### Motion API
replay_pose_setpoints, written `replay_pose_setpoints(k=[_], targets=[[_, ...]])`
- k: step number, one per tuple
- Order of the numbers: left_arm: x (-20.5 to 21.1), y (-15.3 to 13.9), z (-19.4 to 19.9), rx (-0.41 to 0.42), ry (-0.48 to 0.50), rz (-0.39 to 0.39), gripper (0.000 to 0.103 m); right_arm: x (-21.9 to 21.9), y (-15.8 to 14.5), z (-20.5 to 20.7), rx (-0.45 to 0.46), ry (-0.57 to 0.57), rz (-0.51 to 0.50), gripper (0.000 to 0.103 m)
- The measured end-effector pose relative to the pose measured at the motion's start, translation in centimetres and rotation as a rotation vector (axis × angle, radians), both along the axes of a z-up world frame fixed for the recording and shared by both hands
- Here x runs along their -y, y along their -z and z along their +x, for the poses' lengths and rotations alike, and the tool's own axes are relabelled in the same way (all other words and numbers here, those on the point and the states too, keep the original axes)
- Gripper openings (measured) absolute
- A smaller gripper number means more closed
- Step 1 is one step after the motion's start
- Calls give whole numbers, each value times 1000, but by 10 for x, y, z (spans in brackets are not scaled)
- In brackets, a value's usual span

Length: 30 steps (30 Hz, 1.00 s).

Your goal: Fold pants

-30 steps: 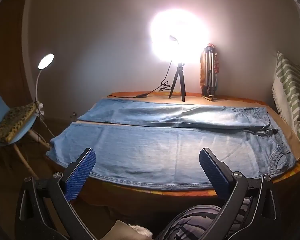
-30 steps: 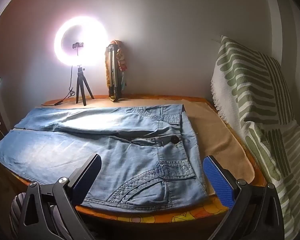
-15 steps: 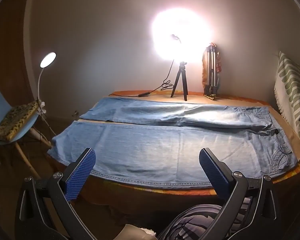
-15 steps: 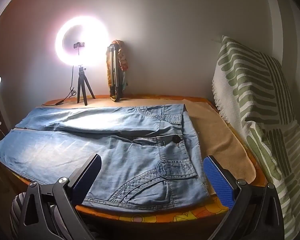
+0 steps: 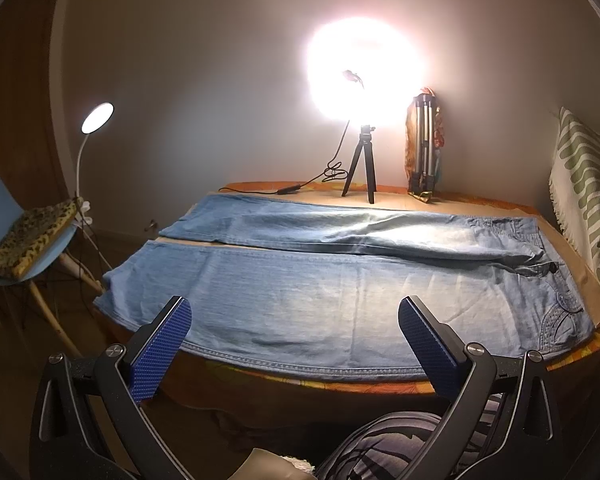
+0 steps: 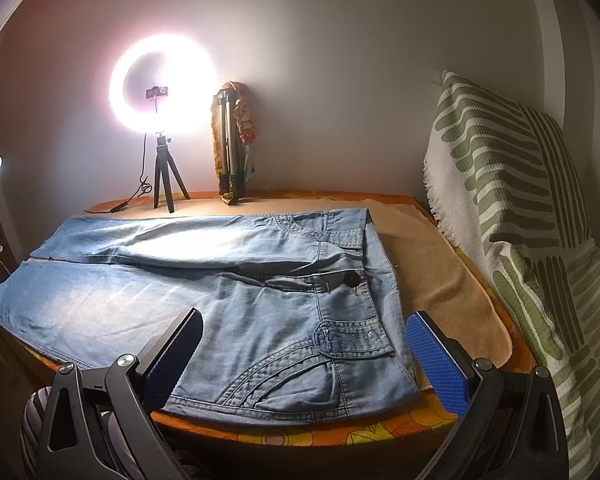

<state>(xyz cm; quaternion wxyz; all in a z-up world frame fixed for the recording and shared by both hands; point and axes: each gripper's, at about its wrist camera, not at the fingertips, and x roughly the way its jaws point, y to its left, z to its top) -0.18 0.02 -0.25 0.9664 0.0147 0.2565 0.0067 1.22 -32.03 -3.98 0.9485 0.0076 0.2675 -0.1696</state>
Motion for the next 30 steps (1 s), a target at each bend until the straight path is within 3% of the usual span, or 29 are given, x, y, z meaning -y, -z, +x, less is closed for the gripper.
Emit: replay_pose_setpoints(k=[30], targets=[[-2, 0, 2, -10, -4, 9, 103, 1, 1, 5, -9, -8, 8, 103]])
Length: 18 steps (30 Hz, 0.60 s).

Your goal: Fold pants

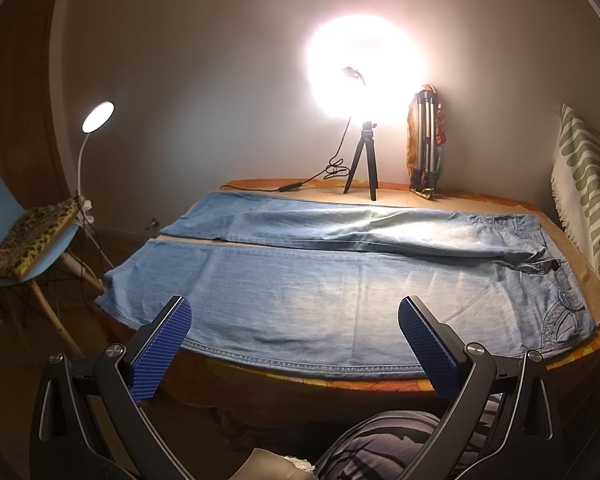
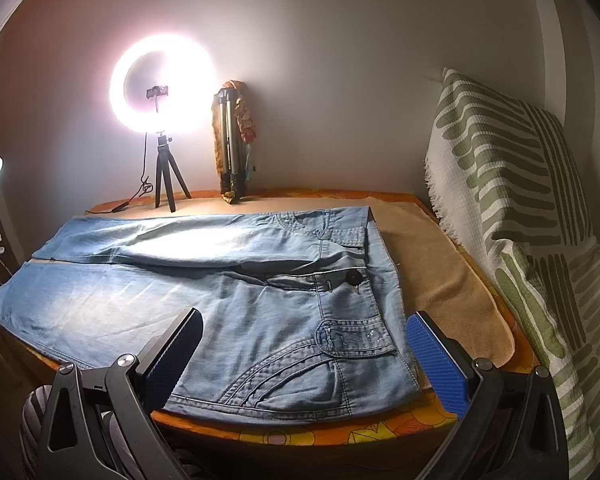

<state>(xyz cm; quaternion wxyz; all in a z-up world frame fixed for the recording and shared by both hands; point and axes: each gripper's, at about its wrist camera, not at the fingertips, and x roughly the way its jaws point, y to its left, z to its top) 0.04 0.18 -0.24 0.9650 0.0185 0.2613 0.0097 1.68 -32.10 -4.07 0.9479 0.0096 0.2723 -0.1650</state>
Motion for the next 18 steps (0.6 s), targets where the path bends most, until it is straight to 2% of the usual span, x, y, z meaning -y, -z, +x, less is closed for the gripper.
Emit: replay_pose_setpoints(k=[18], targets=[[-7, -8, 30, -21, -22, 37, 103, 0, -23, 39, -13, -7, -26, 103]])
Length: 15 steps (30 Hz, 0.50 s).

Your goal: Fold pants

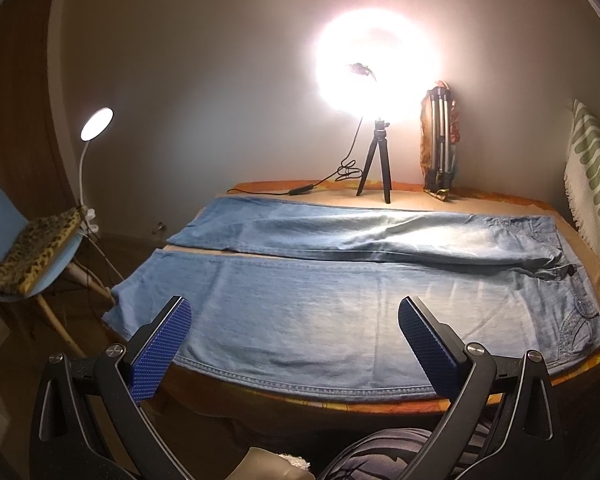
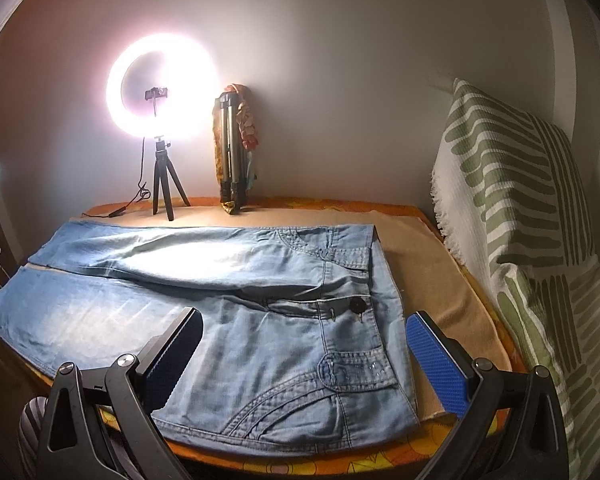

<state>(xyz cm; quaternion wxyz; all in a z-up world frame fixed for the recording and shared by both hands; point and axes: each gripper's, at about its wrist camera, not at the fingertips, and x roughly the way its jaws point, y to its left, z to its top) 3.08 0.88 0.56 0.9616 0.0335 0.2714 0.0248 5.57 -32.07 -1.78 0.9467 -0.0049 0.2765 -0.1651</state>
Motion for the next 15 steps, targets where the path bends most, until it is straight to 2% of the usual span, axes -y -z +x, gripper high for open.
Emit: replay_pose_setpoints(k=[15], targets=[[4, 3, 12, -27, 3, 10, 103, -4, 1, 11, -10, -50, 2, 103]])
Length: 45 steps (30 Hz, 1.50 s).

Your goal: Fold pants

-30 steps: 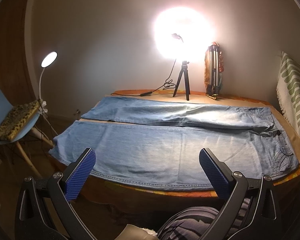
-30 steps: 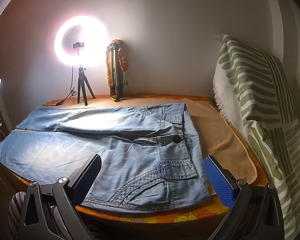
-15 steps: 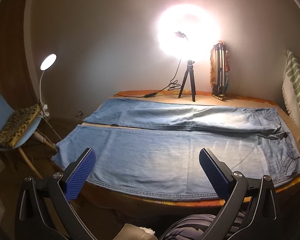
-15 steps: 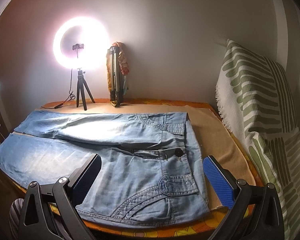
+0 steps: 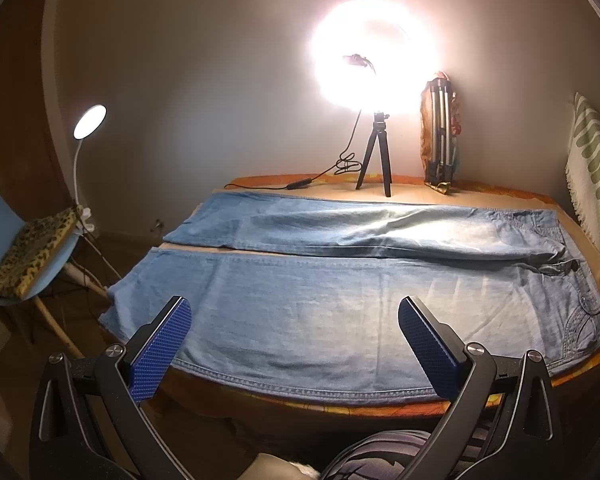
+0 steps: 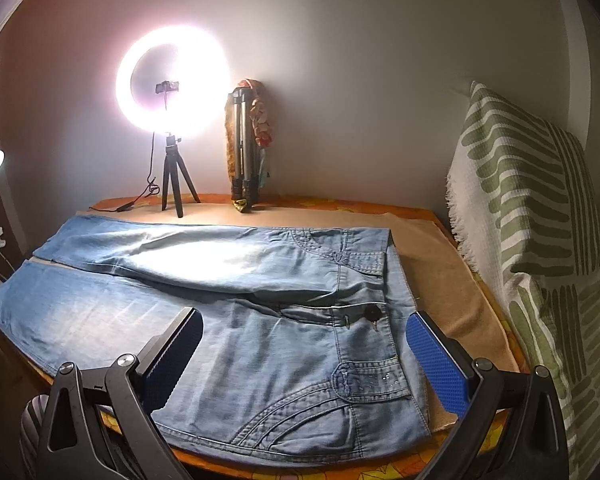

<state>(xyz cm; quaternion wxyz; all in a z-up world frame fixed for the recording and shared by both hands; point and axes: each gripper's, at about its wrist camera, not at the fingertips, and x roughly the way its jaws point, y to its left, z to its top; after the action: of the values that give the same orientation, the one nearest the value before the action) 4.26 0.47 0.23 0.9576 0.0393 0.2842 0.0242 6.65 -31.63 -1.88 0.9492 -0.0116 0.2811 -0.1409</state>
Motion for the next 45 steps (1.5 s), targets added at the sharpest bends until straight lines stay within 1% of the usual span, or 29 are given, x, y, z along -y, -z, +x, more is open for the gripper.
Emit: replay_pose_setpoints(k=[6, 11, 15, 17, 23, 30, 34, 38, 40, 45], targets=[[2, -2, -6, 6, -4, 27, 103, -1, 1, -6, 5, -24, 3, 103], [-2, -5, -12, 7, -13, 18, 103, 0, -2, -14, 24, -44, 12, 103], [-11, -5, -17, 11, -32, 25, 103, -5, -6, -19, 37, -74, -5, 103], [-18, -5, -17, 10, -41, 19, 103, -6, -8, -21, 42, -94, -10, 103], [-50, -11, -22, 19, -62, -38, 101, -12, -16, -28, 64, -164, -22, 103], [-83, -27, -14, 24, -97, -43, 93, -18, -34, -32, 91, -247, -43, 103], [-99, -36, -4, 22, -115, -44, 92, -21, -47, -21, 110, -303, -52, 103], [-109, -43, 6, 21, -117, -46, 92, -21, -59, -3, 135, -353, -15, 103], [-112, -45, 15, 15, -112, -48, 92, -22, -65, 9, 121, -378, 5, 103], [-113, -42, 45, -1, -96, -50, 92, -35, -67, 59, 55, -436, -11, 103]])
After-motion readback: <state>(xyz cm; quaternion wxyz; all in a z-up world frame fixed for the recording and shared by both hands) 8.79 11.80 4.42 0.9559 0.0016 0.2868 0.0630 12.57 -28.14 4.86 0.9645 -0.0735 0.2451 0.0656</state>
